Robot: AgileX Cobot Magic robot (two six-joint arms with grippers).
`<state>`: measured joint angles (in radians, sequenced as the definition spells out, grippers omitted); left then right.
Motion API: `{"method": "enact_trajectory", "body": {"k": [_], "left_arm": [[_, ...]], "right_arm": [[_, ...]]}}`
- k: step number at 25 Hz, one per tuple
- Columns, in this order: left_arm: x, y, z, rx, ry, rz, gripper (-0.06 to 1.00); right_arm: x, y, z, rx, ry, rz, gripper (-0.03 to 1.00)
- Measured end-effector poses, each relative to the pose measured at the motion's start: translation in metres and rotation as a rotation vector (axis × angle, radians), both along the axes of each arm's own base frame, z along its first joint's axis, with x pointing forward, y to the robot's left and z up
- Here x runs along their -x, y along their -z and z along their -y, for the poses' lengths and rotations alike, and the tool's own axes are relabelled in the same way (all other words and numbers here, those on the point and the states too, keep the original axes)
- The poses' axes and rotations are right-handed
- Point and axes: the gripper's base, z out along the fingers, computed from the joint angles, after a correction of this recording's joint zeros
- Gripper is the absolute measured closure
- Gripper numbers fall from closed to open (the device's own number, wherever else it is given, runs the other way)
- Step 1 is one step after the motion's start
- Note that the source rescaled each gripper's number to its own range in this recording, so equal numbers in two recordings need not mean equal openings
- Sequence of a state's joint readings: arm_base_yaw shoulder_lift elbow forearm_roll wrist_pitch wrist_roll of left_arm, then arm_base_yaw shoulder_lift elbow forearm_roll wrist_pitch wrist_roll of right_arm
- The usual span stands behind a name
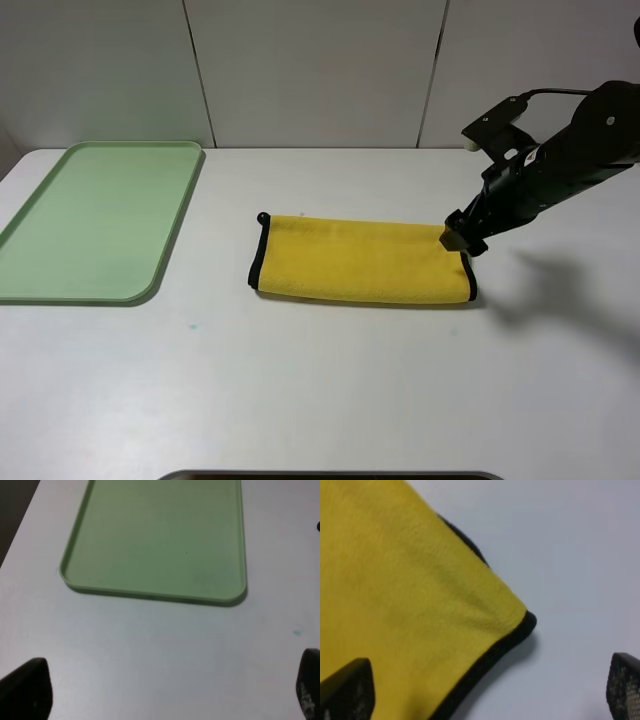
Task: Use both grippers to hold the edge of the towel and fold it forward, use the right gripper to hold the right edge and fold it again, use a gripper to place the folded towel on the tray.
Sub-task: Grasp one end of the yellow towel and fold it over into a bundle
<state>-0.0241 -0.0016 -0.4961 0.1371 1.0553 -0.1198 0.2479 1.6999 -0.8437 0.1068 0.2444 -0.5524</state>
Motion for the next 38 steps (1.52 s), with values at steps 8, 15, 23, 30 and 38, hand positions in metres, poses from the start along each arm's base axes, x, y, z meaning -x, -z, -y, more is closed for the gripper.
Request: {"method": "enact_trajectory", "body": {"k": [8,15,23,30,38], "left_arm": [[0.0,0.0,0.0,0.0,0.0,0.0,-0.03],[0.0,0.0,0.0,0.001,0.0,0.0,-0.03],[0.0,0.0,0.0,0.001,0.0,0.0,-0.03],[0.0,0.0,0.0,0.001,0.0,0.0,-0.03],[0.0,0.0,0.0,0.001,0.0,0.0,-0.03]], "right_arm": [[-0.001,0.0,0.0,-0.17,0.28,-0.043,-0.03],[-0.006,-0.004,0.0,-0.248,0.369,0.006,-0.03],[-0.013,0.018,0.018,-0.255,0.482,-0.048,-0.03],[-0.018,0.036,0.017,-0.286,0.539,-0.069,-0.03],[-0.016,0.063,0.017,-0.257,0.564,-0.149,-0.03]]}}
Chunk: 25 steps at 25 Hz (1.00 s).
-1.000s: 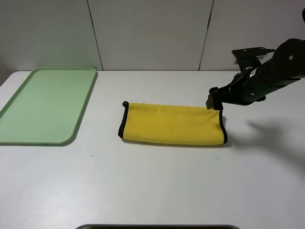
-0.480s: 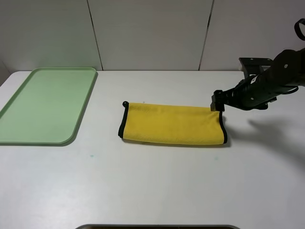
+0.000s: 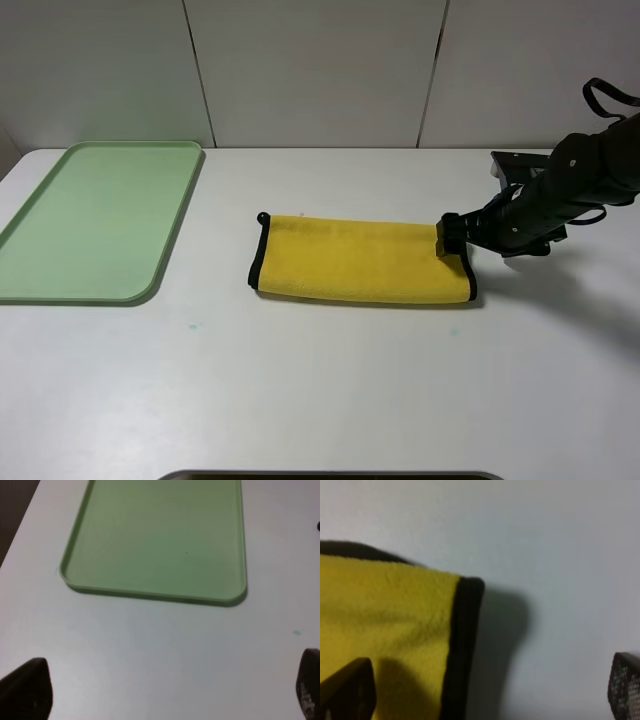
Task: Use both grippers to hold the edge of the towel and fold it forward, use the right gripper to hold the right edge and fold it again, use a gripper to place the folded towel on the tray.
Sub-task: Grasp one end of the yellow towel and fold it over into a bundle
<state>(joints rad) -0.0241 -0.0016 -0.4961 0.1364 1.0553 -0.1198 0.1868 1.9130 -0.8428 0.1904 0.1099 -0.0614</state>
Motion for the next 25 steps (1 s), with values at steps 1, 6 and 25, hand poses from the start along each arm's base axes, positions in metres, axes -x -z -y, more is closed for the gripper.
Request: {"method": "enact_trajectory", "body": {"k": [1,6,25], "left_arm": [[0.0,0.0,0.0,0.0,0.0,0.0,-0.03],[0.0,0.0,0.0,0.0,0.0,0.0,-0.03],[0.0,0.0,0.0,0.0,0.0,0.0,-0.03]], "right_arm": [[0.0002,0.0026,0.0,0.0,0.002,-0.008,-0.03],[0.0004,0.0087,0.0,-0.003,0.012,-0.024,-0.03],[0.0048,0.012,-0.0026,-0.094,0.166,-0.132,0.47]]}}
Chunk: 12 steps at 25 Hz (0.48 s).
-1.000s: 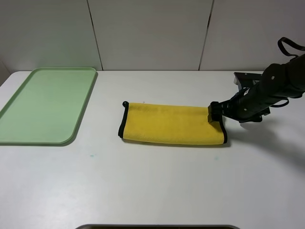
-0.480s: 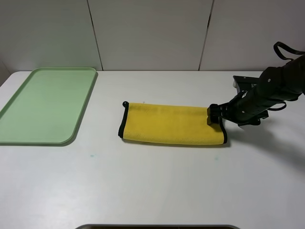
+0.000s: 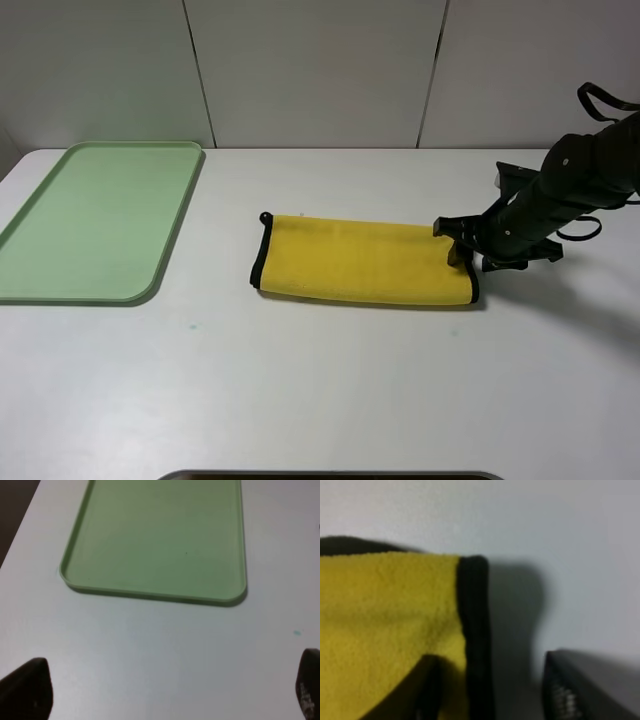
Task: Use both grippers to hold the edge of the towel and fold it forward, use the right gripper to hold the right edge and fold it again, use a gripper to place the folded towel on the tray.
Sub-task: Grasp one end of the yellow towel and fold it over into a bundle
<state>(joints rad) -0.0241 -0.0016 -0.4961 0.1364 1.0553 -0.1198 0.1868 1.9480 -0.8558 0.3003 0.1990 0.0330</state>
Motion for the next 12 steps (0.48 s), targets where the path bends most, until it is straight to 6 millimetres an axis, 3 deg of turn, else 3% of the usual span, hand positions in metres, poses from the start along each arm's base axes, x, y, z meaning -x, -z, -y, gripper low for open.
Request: {"method": "enact_trajectory", "body": {"k": [5,9,12], "left_arm": [[0.0,0.0,0.0,0.0,0.0,0.0,-0.03],[0.0,0.0,0.0,0.0,0.0,0.0,-0.03],[0.0,0.0,0.0,0.0,0.0,0.0,-0.03]], "right_arm": [[0.0027,0.0007,-0.0013,-0.026,0.033,-0.039,0.69],[0.0039,0.001,-0.002,-0.043,0.056,-0.056,0.95],[0.004,0.001,-0.0022,-0.047,0.064,-0.059,0.97]]}}
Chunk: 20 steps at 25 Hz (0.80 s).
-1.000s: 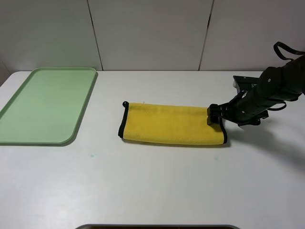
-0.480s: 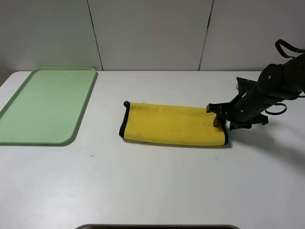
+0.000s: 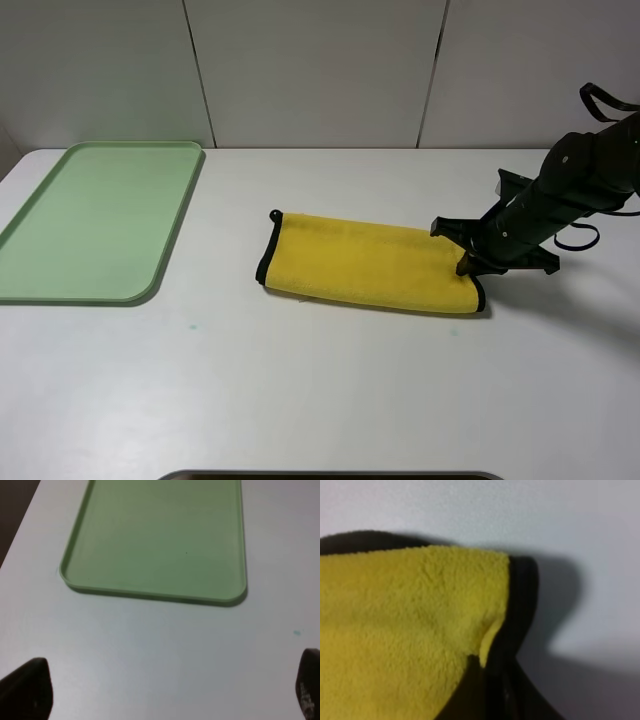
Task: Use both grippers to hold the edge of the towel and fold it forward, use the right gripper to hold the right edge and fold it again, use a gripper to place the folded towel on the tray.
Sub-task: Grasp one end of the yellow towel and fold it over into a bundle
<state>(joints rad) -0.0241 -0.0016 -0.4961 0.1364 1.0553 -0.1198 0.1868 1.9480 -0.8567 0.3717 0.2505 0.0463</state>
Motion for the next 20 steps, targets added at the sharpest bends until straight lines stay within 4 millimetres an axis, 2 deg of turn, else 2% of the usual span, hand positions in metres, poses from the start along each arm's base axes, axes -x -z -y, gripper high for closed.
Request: {"method": "enact_trajectory", "body": {"k": [11,15,20], "left_arm": [[0.0,0.0,0.0,0.0,0.0,0.0,-0.03],[0.0,0.0,0.0,0.0,0.0,0.0,-0.03],[0.0,0.0,0.0,0.0,0.0,0.0,-0.03]], "right_arm": [[0.001,-0.006,0.0,0.02,-0.079,0.0,0.97],[0.006,-0.018,-0.001,0.025,-0.135,-0.024,0.97],[-0.003,-0.044,-0.003,0.036,-0.195,0.012,0.97]]}}
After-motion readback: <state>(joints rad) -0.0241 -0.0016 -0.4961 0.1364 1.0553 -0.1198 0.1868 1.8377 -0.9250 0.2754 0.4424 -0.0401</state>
